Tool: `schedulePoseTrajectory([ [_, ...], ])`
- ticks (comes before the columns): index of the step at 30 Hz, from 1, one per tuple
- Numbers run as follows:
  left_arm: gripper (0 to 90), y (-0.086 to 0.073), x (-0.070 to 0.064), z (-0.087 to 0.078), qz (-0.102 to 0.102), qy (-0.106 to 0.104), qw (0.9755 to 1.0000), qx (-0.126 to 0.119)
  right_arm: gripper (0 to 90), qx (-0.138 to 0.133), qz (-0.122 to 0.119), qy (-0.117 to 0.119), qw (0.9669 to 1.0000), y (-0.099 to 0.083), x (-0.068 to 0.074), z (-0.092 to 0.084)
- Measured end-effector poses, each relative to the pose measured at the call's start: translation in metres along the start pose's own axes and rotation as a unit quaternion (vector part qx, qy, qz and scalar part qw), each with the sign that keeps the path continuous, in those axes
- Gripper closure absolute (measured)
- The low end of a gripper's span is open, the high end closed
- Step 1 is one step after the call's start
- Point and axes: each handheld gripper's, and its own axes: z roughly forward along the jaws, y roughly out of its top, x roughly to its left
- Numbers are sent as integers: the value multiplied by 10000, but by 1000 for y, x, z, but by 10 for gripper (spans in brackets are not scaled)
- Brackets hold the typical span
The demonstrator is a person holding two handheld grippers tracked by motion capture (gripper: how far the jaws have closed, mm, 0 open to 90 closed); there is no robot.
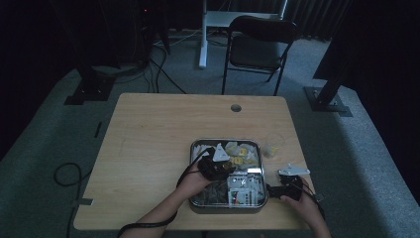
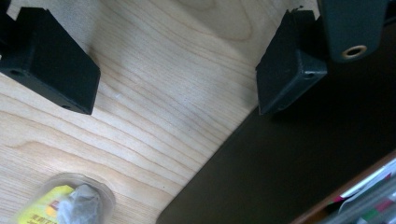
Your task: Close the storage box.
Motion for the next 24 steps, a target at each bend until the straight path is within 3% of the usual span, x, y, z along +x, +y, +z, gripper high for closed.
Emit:
schedulePoseTrajectory([
  [6,585,-2,0,0,-76,-15,10000,50,130,6,-6,-6,10000,0,0,0],
  [20,583,-4,0,2,20,-10,10000,16,131,3,-14,-15,10000,0,0,0],
  [24,570,-3,2,2,-38,-64,10000,-29,131,5,-12,-17,10000,0,0,0],
])
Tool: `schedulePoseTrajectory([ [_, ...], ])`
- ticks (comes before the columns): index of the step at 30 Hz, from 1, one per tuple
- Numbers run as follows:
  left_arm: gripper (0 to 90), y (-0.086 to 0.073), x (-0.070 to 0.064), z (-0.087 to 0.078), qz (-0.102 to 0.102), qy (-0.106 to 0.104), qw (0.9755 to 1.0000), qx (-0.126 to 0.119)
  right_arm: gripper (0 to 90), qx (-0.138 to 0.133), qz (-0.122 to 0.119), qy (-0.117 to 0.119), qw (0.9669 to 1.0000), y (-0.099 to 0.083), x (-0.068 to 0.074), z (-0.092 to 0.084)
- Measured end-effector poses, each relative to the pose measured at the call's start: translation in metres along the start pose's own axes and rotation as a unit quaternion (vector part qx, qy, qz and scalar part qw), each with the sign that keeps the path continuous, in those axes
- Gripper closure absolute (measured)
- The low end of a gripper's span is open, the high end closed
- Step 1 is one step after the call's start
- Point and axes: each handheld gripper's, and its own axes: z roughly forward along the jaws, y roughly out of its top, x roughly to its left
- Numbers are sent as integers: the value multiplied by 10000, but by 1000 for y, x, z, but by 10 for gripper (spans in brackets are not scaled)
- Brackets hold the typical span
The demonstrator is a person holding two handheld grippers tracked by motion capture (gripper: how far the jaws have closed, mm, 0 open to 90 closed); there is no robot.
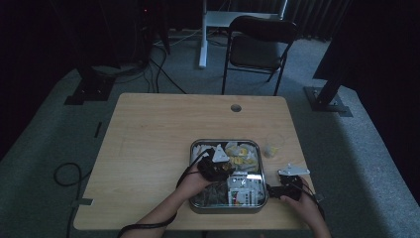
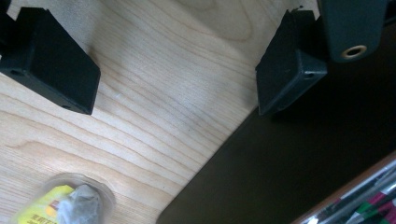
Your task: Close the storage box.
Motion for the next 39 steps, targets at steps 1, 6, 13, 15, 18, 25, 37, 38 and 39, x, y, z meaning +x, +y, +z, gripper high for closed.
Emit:
schedulePoseTrajectory([
  [1,523,0,1,-1,-35,7,10000,-52,131,1,2,0,10000,0,0,0],
  [6,405,-4,7,-6,-207,-47,9998,-53,130,0,3,4,10000,0,0,0],
  [13,362,-5,11,-17,-399,-57,9989,-231,131,2,2,2,10000,0,0,0],
  [15,342,-5,12,-20,-441,-67,9986,-284,131,1,3,0,10000,0,0,0],
  [18,277,-3,14,-25,-467,-210,9982,-308,131,-1,0,-1,10000,0,0,0],
  [25,142,-3,16,-35,-334,-66,9988,-341,131,-10,-8,2,10000,0,0,0],
  [37,6,-12,24,-47,-209,155,9992,-306,131,-3,4,5,10000,0,0,0],
  [38,6,-14,26,-48,-214,242,9989,-349,131,-3,1,3,10000,0,0,0],
  [39,6,-16,27,-49,-233,322,9984,-393,131,-3,0,3,10000,0,0,0],
])
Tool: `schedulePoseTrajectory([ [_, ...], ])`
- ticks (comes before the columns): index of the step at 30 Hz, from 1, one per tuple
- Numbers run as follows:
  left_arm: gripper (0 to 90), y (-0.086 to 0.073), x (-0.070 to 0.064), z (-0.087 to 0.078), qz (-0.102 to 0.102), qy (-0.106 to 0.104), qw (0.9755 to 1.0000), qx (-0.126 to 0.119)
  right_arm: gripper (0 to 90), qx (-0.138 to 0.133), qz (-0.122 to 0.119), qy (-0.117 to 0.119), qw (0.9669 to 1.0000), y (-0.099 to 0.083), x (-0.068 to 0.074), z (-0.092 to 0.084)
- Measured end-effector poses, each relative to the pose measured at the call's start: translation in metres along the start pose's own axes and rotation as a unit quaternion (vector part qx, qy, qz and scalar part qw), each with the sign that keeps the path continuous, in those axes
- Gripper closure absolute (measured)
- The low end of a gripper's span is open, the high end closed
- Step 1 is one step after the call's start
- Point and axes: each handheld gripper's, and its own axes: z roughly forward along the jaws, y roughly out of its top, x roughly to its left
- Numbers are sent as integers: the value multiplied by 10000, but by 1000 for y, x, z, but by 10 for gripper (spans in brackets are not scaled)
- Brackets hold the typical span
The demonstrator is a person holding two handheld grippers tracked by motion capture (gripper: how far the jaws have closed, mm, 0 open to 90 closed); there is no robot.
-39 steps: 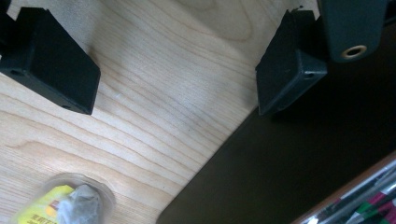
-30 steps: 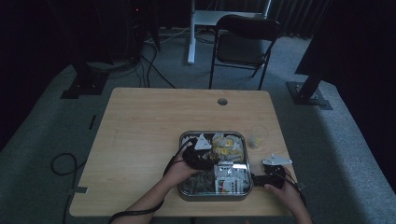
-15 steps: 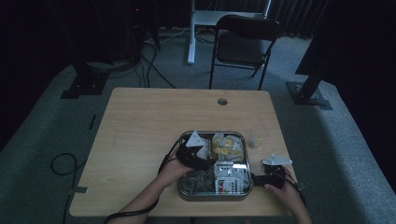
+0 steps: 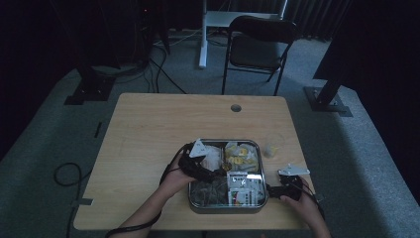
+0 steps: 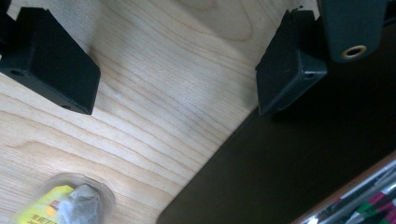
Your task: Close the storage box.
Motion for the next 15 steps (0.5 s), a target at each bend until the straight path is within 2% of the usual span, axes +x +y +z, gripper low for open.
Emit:
schedulePoseTrajectory([
  [2,6,-4,5,-3,-44,39,10000,-57,131,2,3,-1,10000,0,0,0],
  [15,7,-27,26,-22,-155,226,9996,-19,131,4,-3,-5,10000,0,0,0],
])
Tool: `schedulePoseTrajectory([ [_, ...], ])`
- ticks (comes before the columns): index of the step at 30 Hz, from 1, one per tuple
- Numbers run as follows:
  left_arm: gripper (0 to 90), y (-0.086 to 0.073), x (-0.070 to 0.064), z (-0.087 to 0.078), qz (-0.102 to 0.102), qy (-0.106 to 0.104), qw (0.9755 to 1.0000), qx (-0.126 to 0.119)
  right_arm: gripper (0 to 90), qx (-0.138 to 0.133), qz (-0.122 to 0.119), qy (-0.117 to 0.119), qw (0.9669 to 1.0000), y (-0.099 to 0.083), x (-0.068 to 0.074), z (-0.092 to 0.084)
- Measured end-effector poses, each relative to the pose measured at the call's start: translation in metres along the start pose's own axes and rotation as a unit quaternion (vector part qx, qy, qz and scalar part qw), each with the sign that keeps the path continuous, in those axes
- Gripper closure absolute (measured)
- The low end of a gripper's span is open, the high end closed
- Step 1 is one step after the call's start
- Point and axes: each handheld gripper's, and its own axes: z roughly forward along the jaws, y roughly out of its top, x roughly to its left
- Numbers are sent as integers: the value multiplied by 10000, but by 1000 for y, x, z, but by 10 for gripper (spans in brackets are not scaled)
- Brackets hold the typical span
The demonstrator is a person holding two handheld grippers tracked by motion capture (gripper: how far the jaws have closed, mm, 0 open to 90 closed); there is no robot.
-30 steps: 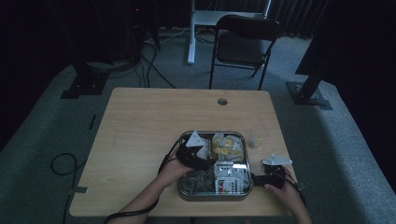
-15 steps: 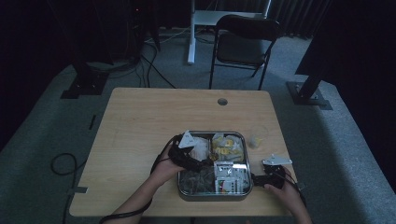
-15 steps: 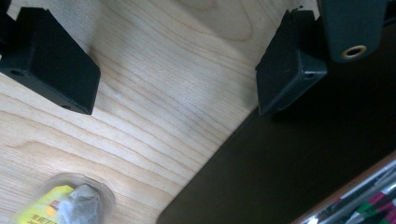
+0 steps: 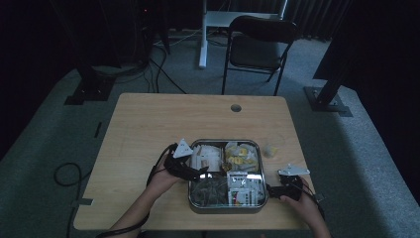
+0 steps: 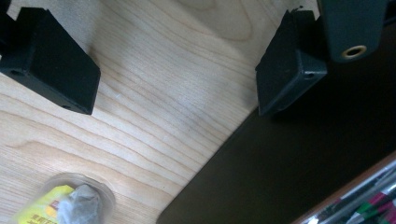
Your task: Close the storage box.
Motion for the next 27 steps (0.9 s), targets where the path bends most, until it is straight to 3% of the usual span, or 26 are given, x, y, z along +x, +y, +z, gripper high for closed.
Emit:
schedulePoseTrajectory([
  [14,7,-21,20,-19,-43,157,9999,-25,131,2,3,1,10000,0,0,0],
  [27,6,-53,41,-31,-180,438,9987,170,130,0,1,2,10000,0,0,0],
])
